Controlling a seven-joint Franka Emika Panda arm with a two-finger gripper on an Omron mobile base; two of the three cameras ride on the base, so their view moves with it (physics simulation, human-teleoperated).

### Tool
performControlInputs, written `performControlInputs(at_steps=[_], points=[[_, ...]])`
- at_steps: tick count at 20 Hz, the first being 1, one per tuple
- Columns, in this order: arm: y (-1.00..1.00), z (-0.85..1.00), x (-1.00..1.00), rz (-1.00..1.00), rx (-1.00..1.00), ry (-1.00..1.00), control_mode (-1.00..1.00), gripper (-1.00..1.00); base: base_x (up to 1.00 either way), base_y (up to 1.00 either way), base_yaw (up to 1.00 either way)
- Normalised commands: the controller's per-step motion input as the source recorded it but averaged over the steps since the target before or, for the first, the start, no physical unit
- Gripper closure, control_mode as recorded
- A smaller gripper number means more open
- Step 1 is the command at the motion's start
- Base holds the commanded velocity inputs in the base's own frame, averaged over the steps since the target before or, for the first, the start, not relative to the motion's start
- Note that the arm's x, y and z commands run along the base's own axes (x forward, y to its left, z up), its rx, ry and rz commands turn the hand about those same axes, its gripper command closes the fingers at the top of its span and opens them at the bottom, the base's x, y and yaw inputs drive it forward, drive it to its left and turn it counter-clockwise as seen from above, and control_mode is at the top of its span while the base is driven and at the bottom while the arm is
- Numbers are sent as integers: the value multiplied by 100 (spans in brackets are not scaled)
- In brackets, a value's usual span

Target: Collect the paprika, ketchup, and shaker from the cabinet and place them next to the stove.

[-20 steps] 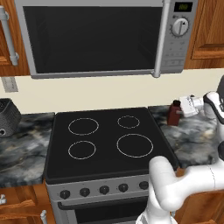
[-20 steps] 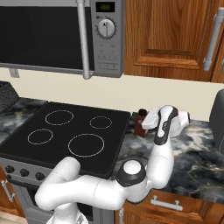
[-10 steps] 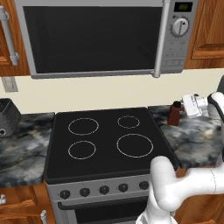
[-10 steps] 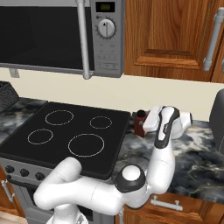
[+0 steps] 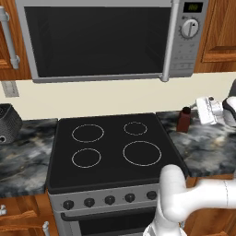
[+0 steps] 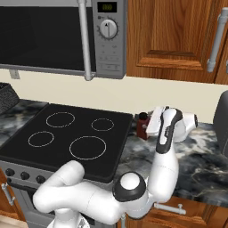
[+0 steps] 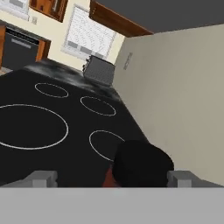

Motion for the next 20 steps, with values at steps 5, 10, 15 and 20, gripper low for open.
performControlInputs(at_steps=[5,10,15,20], points=[[0,18,-44,0,-12,-22,-100,-100,0,0,0],[3,10,-78,0,-9,-21,-100,-100,0,0,0],[32,10,-98,-3,-6,-15,-100,-100,0,0,0],[56,13,-82,-5,-5,-3,-100,-100,0,0,0]])
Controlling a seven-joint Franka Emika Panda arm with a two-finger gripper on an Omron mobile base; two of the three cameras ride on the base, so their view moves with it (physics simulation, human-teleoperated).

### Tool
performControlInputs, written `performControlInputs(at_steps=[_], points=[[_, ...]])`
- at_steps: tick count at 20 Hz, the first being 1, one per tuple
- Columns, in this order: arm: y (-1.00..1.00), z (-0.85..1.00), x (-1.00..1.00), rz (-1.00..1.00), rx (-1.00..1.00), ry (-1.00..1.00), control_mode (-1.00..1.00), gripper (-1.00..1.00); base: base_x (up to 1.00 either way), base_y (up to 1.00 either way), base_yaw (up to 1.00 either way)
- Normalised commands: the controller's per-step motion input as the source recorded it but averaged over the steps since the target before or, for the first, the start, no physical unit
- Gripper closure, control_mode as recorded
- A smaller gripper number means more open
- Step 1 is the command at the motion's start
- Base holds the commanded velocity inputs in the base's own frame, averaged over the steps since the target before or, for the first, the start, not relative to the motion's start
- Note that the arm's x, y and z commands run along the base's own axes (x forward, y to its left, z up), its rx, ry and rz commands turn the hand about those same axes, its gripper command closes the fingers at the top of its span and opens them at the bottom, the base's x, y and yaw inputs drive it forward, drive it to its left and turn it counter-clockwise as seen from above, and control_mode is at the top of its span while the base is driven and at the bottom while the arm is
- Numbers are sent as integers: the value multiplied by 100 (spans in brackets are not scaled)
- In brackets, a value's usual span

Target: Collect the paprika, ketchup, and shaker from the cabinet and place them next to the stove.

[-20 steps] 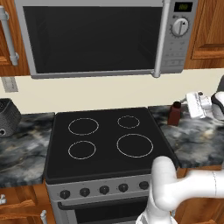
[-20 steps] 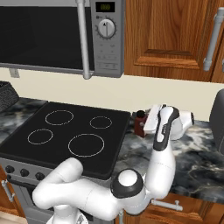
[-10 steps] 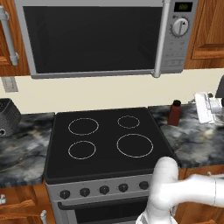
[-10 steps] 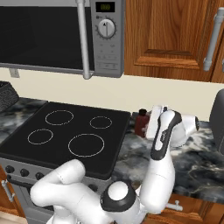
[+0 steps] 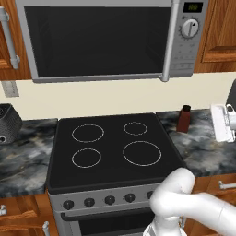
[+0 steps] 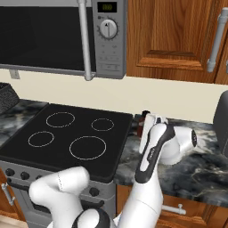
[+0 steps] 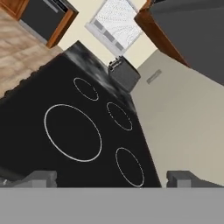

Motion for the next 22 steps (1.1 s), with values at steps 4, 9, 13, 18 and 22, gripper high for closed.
performControlInputs(at_steps=[4,9,13,18,22], points=[[67,18,-69,-11,-3,0,-100,-100,0,0,0],[77,31,-52,-21,-1,0,-100,-100,0,0,0],[81,37,-38,-23,0,3,-100,-100,0,0,0],[88,33,-28,-25,0,11,-100,-100,0,0,0],[87,37,-22,-25,0,15,-100,-100,0,0,0]])
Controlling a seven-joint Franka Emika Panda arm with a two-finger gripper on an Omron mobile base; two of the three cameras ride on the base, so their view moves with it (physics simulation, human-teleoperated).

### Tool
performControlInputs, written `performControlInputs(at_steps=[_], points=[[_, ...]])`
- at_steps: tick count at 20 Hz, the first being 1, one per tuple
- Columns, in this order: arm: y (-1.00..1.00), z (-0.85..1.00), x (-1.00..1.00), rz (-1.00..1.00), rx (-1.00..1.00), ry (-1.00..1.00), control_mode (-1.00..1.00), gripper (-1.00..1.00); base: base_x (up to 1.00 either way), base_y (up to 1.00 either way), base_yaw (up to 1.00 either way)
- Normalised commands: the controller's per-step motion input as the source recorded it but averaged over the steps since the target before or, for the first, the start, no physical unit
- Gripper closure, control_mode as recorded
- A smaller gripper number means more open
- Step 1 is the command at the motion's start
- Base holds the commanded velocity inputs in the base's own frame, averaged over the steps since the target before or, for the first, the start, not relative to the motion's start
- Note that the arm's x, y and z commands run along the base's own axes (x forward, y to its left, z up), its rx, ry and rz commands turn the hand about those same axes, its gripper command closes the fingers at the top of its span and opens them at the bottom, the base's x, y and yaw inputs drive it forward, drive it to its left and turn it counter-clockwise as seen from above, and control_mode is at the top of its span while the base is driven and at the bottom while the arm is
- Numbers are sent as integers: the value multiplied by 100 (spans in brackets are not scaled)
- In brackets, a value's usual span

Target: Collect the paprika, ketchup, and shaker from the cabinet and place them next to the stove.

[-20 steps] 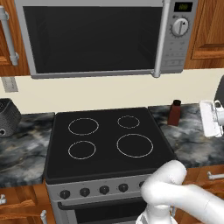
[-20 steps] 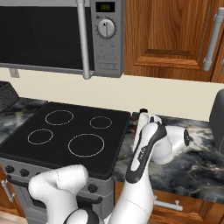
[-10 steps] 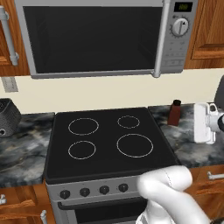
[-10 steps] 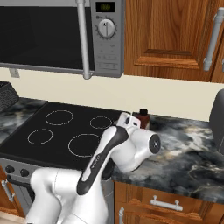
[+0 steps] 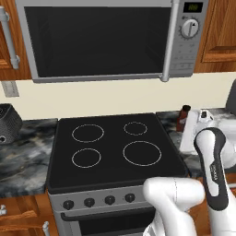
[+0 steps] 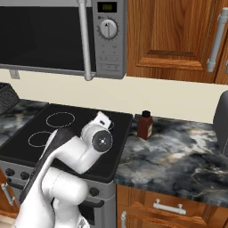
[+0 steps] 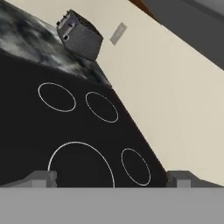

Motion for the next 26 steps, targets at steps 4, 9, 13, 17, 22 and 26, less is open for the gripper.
performControlInputs(at_steps=[4,9,13,17,22,26], points=[[83,20,-27,-23,1,16,-100,-100,0,0,0],[73,-7,-36,-19,0,14,-100,-100,0,0,0],[77,-51,-34,-18,0,2,-100,-100,0,0,0],[48,-63,-39,-12,1,0,-100,-100,0,0,0],[8,-10,-13,0,0,2,-100,-100,0,0,0],[0,0,0,0,0,1,100,-100,-3,1,0]])
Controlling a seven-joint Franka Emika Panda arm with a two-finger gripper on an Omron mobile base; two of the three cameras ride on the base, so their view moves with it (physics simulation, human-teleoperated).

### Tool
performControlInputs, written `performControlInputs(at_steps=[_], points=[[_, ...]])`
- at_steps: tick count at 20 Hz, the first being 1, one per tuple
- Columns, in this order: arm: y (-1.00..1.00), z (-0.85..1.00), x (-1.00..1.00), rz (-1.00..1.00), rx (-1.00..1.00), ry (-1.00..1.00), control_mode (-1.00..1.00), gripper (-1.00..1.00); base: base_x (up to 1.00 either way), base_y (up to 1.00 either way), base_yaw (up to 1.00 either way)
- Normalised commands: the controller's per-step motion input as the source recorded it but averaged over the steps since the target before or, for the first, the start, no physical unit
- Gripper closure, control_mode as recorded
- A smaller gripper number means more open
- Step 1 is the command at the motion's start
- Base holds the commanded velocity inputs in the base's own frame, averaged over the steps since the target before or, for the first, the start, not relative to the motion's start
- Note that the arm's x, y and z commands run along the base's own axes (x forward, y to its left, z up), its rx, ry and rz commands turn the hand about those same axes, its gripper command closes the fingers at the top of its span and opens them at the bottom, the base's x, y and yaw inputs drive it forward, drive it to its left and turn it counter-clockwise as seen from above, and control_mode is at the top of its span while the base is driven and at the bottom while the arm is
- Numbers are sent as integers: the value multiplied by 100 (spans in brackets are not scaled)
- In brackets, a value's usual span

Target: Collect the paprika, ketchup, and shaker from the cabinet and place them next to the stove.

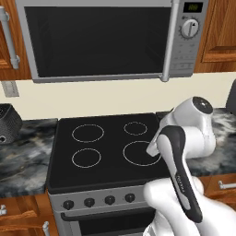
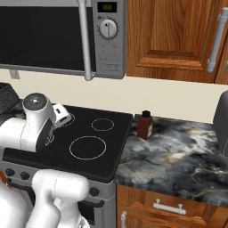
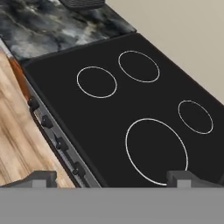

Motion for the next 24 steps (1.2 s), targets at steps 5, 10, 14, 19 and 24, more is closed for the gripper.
performControlInputs(at_steps=[5,10,14,19,24], points=[[0,0,0,0,0,0,100,-100,-73,50,4],[0,0,0,0,0,0,100,-100,-82,90,17],[0,0,0,0,0,0,100,-100,-51,88,28],[0,0,0,0,0,0,100,-100,-24,79,38],[0,0,0,0,0,0,100,-100,-6,69,47]])
